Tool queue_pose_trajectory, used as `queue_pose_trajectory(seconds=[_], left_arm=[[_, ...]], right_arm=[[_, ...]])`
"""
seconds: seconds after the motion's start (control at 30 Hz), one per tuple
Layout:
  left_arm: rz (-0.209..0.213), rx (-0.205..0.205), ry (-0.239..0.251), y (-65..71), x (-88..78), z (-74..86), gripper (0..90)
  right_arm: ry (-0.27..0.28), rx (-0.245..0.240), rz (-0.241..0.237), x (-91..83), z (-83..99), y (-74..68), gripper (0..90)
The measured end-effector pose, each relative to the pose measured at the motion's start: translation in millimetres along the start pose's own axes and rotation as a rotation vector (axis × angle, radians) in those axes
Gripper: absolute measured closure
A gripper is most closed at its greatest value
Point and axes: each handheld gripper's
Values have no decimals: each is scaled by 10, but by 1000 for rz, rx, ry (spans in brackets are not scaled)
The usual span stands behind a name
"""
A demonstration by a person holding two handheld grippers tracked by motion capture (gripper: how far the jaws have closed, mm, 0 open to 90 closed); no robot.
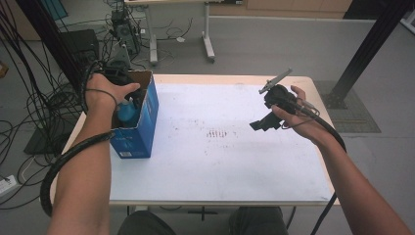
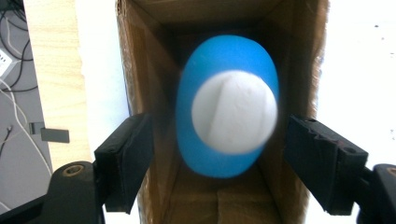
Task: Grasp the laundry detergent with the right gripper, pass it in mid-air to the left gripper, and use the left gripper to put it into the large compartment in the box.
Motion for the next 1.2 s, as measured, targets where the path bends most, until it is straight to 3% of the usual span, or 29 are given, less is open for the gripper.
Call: queue_pose_trajectory(seconds=[0.23,0.47,0.83,1.03,1.2], left_arm=[[24,47,76,92,-246,51,186],[74,136,121,400,-378,59,96],[144,318,118,952,-361,168,86],[172,371,125,1179,-360,252,87],[170,421,110,1355,-335,309,87]], right_arm=[[-13,6,-3,15,-1,11,5],[-44,15,16,27,-17,98,4],[-104,25,47,21,-108,308,4],[-133,59,71,-19,-77,500,4],[-136,99,91,-58,-44,626,4]])
Point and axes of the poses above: each handheld gripper's, and its own axes: x roughly forward along the jaws, z roughly out of its underside, y roughly to its right, and after that the axes turned 4 degrees about y, right-handed
